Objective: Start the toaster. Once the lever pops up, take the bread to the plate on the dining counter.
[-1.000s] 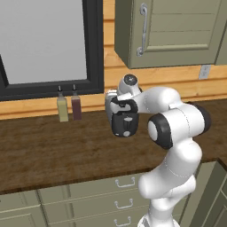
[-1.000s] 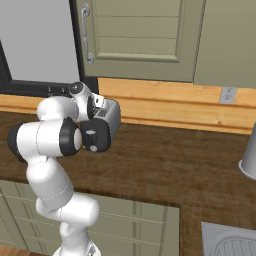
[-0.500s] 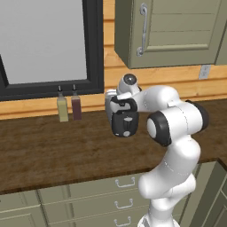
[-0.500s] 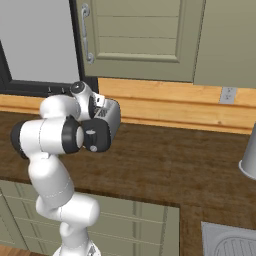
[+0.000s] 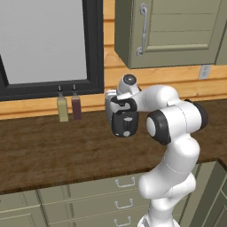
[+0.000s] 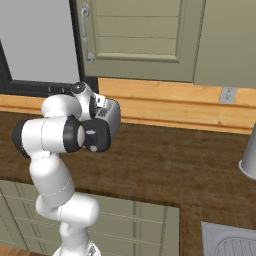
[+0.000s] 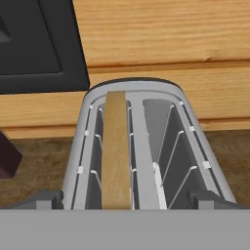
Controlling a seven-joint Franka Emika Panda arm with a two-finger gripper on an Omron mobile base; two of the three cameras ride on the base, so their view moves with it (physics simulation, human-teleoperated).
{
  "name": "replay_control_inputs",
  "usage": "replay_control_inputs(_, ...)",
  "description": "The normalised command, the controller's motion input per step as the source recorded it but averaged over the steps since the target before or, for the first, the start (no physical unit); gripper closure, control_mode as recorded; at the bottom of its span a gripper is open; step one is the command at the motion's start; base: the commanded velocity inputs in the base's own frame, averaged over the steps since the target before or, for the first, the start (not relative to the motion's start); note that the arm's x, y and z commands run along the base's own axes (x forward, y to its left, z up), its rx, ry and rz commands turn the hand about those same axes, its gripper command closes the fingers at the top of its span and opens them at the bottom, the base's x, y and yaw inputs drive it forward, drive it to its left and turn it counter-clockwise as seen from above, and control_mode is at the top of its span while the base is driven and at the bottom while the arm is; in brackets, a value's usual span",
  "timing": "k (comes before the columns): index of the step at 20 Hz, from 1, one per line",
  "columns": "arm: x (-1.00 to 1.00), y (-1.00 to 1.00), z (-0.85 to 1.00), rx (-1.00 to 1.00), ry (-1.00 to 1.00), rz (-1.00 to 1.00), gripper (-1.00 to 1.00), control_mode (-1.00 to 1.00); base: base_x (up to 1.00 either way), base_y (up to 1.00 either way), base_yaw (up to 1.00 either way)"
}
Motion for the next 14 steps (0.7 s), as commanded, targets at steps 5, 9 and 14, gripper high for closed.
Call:
replay_control_inputs(5, 0.00, 0.00, -0.06, 0.00, 0.00, 0.00, -1.00, -1.00, 0.00, 0.00, 0.00)
replay_control_inputs(9, 0.00, 0.00, 0.00, 0.00, 0.00, 0.00, -1.00, -1.00, 0.00, 0.00, 0.00)
replay_control_inputs(14, 0.00, 0.00, 0.00, 0.00, 0.00, 0.00, 1.00, -1.00, 0.00, 0.00, 0.00)
